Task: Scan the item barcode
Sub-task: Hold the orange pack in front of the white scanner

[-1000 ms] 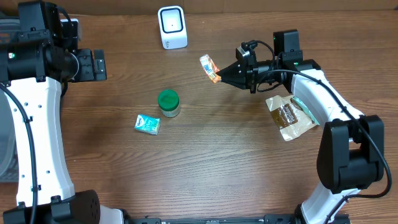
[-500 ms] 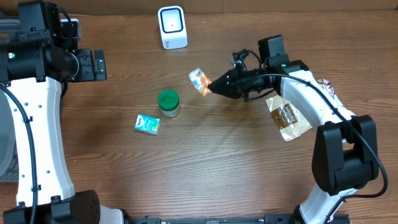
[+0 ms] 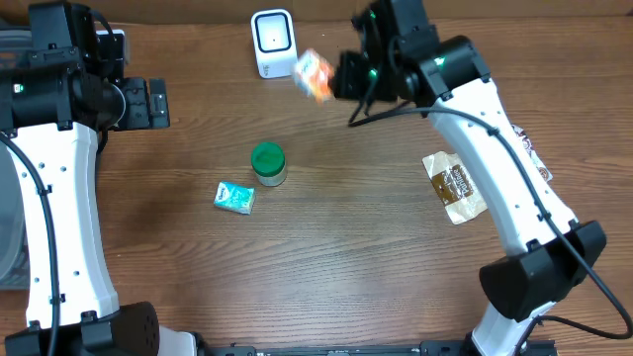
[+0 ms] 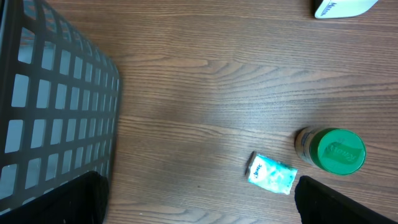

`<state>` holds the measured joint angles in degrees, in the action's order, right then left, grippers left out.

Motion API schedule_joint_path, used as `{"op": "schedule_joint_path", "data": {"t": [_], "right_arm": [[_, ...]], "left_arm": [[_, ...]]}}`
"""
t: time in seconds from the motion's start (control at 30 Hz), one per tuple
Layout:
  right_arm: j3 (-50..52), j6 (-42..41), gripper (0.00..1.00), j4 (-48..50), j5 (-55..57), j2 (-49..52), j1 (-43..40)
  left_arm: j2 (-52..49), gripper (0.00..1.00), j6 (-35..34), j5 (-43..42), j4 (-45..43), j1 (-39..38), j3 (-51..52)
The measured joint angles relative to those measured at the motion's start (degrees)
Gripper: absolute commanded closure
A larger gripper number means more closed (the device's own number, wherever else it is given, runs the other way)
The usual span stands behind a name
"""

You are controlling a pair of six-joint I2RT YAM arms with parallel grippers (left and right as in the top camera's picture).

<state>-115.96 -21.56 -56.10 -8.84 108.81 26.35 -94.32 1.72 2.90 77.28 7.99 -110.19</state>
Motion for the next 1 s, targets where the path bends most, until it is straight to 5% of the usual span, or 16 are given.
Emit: {"op": "schedule_joint_path", "data": {"t": [0.33, 0.63, 1.0], "right_arm": [[-1.3, 21.6, 0.96, 36.3, 28.6, 7.0, 8.3], [-1.3, 39.8, 0.96, 57.3, 33.3, 23.9, 8.4], [-1.3, 48.3, 0.96, 72.4, 34.4, 33.3, 7.9]], "left_arm": [[0.0, 0.0, 0.0, 0.0, 0.0, 0.0, 0.0], [0.0, 0.0, 0.0, 0.0, 0.0, 0.0, 0.0], [0.0, 0.0, 0.0, 0.0, 0.0, 0.0, 0.0]]}}
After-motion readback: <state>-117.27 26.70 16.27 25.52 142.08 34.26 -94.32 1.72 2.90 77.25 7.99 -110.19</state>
